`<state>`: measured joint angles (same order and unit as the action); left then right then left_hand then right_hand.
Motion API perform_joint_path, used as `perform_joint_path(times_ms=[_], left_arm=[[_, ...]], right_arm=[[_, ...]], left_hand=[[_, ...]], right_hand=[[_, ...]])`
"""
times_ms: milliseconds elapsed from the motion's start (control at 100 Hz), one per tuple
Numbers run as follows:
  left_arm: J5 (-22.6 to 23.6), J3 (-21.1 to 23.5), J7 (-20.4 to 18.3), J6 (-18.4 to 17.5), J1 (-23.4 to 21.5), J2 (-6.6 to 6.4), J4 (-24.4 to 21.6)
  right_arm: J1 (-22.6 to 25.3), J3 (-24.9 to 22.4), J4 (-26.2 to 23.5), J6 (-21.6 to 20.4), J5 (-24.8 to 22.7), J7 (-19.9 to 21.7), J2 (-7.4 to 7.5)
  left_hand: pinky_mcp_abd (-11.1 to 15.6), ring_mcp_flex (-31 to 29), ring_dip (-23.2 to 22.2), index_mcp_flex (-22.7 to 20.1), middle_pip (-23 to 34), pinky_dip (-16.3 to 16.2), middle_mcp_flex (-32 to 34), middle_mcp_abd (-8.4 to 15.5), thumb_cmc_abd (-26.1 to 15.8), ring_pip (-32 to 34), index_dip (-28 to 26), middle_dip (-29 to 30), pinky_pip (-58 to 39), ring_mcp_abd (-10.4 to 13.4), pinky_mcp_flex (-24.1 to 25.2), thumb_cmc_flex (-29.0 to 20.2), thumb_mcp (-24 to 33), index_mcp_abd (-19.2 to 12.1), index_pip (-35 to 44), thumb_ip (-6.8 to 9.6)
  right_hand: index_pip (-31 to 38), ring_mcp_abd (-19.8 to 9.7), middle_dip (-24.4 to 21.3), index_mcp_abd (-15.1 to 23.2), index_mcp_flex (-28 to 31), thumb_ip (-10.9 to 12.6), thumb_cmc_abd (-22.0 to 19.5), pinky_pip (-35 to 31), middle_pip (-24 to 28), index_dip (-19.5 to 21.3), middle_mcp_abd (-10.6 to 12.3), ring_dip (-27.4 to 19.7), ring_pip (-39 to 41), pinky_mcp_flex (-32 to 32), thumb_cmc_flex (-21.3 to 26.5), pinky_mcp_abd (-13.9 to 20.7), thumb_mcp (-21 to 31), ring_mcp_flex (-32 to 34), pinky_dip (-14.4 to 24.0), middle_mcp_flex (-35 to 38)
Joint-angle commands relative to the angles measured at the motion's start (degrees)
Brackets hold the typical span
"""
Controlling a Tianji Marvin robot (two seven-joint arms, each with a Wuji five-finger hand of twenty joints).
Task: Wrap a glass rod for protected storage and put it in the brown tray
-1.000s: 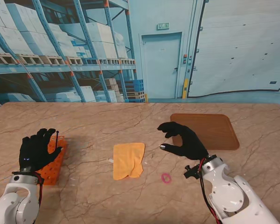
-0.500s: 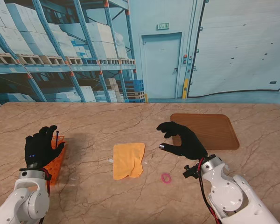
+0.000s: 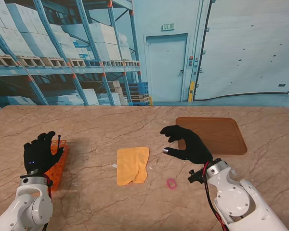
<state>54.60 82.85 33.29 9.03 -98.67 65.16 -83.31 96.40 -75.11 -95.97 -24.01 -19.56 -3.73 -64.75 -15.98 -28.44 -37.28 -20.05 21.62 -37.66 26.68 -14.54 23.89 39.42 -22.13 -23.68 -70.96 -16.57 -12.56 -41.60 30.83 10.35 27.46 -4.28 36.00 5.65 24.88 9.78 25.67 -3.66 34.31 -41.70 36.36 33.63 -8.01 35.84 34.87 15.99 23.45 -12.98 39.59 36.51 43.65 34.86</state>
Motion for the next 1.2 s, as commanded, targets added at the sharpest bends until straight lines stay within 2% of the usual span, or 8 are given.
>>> perform_joint_path(times_ms=[0,600,660,760,830,880,990,1190], left_arm=[[-0.33,-0.08,0.17,0.47,0.02,0.37,0.59],[-0.87,-1.1,1.85,1.83,1.4,0.63,3.18],[-1.09,-1.13,1.94,1.88,1.45,0.68,3.31],[-1.72,-1.17,2.12,1.78,1.71,0.83,3.8],[-2.25,-1.3,2.42,1.51,2.09,0.94,4.41],[-2.75,-1.36,2.28,1.33,2.25,1.01,4.65],[-4.39,-1.48,1.98,0.48,2.66,1.26,5.27],[-6.24,-1.79,2.48,-1.0,3.53,1.62,6.74]], right_arm=[[0.16,0.16,-0.44,0.08,-0.1,-0.16,-0.14],[0.29,0.13,-0.78,0.24,-0.17,-0.01,-0.09],[0.3,0.14,-0.79,0.26,-0.17,-0.01,-0.09],[0.3,0.14,-0.79,0.26,-0.18,-0.01,-0.09],[0.3,0.14,-0.79,0.26,-0.18,-0.01,-0.09],[0.3,0.14,-0.79,0.26,-0.18,-0.01,-0.09],[0.3,0.14,-0.79,0.26,-0.18,-0.01,-0.09],[0.3,0.14,-0.79,0.26,-0.18,-0.01,-0.09]], left_hand=[[-0.51,0.3,0.23,-0.33,1.17,-0.93,0.67,0.27,-1.73,0.84,0.43,-0.65,-2.06,-0.99,0.36,-1.63,1.26,0.84,1.57,1.54],[-0.62,-0.08,0.13,-1.13,1.82,-1.23,1.71,0.25,-2.0,1.48,0.04,-1.04,-2.52,-1.06,0.23,-2.51,2.49,0.39,2.96,1.71],[-0.74,-0.07,0.07,-1.63,2.14,-1.3,2.33,-0.51,-2.04,1.6,-0.08,-1.17,-2.62,-1.11,0.27,-2.52,2.53,0.23,3.25,1.67],[-0.95,0.0,-0.11,-2.81,2.64,-1.43,3.31,0.9,-2.2,1.83,-0.31,-1.44,-2.78,-1.53,0.41,-2.94,2.64,0.38,3.73,1.69],[-1.03,-0.2,-0.32,-3.68,2.65,-1.59,4.0,-0.91,-2.1,2.14,-0.54,-1.49,-3.07,-1.52,0.26,-3.01,2.89,-0.11,4.11,1.68],[-0.99,-0.27,-0.4,-4.05,2.92,-1.62,4.61,0.52,-2.25,2.22,-0.68,-1.69,-3.11,-1.52,0.26,-3.07,2.99,-0.12,4.3,1.64],[-1.29,-0.54,-0.55,-5.22,3.1,-1.7,5.61,-0.45,-2.14,2.34,-0.99,-1.99,-3.16,-1.51,0.13,-3.74,3.57,-0.42,4.77,1.68],[-1.86,-1.74,-0.8,-8.31,4.1,-1.96,9.78,0.7,-2.0,2.69,-2.52,-2.92,-3.53,-1.88,-0.56,-4.72,4.97,-2.72,7.34,1.54]], right_hand=[[0.38,0.1,0.23,-0.05,0.5,1.29,-1.15,-1.34,0.58,-0.04,-0.25,0.68,0.6,-0.22,-2.04,0.37,1.12,0.74,0.25,0.51],[0.41,0.03,0.25,0.05,0.68,1.3,-1.16,-1.3,0.57,0.01,-0.13,0.69,0.58,-0.23,-2.01,0.35,1.16,0.75,0.28,0.55],[0.41,0.1,0.25,0.03,0.7,1.3,-1.16,-1.32,0.57,0.01,-0.19,0.69,0.58,-0.19,-2.0,0.36,1.18,0.75,0.28,0.55],[0.4,0.08,0.25,0.0,0.72,1.29,-1.16,-1.31,0.55,0.01,-0.18,0.68,0.58,-0.22,-2.03,0.39,1.16,0.76,0.28,0.54],[0.39,0.08,0.26,0.04,0.74,1.29,-1.16,-1.31,0.57,0.01,-0.18,0.68,0.55,-0.21,-2.04,0.4,1.15,0.72,0.29,0.57],[0.4,0.04,0.26,0.08,0.74,1.3,-1.17,-1.3,0.57,0.02,-0.19,0.69,0.59,-0.22,-2.01,0.4,1.18,0.8,0.29,0.59],[0.43,0.1,0.26,0.11,0.78,1.3,-1.16,-1.3,0.55,0.04,-0.2,0.69,0.58,-0.24,-2.03,0.37,1.19,0.77,0.29,0.53],[0.36,0.09,0.26,0.0,0.71,1.3,-1.19,-1.28,0.54,0.03,-0.18,0.69,0.58,-0.26,-2.03,0.34,1.2,0.77,0.3,0.53]])
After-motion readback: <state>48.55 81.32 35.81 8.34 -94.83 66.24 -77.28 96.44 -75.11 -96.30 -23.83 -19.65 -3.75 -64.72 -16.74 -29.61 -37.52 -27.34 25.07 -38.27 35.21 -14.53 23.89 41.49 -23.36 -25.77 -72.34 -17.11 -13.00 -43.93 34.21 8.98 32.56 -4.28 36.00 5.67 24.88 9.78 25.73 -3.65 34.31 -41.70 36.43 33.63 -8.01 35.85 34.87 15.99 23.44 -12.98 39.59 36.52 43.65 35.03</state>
